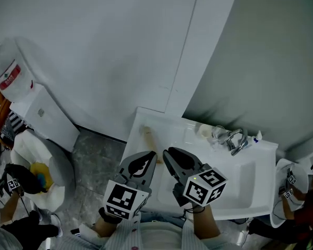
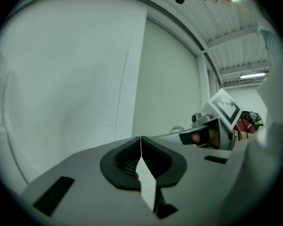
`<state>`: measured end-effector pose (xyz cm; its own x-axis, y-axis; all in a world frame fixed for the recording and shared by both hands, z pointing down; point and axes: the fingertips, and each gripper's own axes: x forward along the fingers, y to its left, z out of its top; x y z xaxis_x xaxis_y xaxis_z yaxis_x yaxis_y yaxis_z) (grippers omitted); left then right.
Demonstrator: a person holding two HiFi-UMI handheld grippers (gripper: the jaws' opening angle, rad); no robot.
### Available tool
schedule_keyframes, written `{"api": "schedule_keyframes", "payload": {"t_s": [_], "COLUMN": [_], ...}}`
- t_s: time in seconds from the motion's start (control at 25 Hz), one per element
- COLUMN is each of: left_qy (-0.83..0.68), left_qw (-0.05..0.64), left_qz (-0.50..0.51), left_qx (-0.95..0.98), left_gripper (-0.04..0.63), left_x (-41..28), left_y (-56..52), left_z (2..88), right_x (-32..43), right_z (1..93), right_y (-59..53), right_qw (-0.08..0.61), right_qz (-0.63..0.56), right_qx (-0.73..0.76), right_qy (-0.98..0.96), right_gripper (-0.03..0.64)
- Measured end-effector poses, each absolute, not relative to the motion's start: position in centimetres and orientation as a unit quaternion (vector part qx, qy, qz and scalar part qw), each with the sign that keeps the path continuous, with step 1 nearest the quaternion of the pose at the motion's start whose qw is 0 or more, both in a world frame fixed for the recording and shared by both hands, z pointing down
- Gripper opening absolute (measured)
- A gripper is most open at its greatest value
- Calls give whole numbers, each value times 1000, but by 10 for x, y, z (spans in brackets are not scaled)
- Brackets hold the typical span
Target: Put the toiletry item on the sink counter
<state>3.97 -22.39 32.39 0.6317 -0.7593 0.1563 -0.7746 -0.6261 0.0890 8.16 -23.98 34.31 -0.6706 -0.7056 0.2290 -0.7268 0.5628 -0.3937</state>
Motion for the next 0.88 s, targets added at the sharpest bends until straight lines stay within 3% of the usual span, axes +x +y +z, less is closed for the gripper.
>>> {"api": "schedule_keyframes", "payload": {"t_s": [0.48,0.88], "left_qy": [-377,-359], "left_qw": [40,55], "left_qz": [18,29], "left_qx": [925,931], "left_gripper": [18,18], "left_x": [56,63], "left_y": [-225,-221], "left_z": [274,281], "right_x": [97,102], "right_z": [289,288], "right_y": [-228,-232], "right_qw": [20,31], "right_qz": [153,152], "right_qx": [416,420], "right_qy": [-896,-894], "right_gripper": [15,9]}}
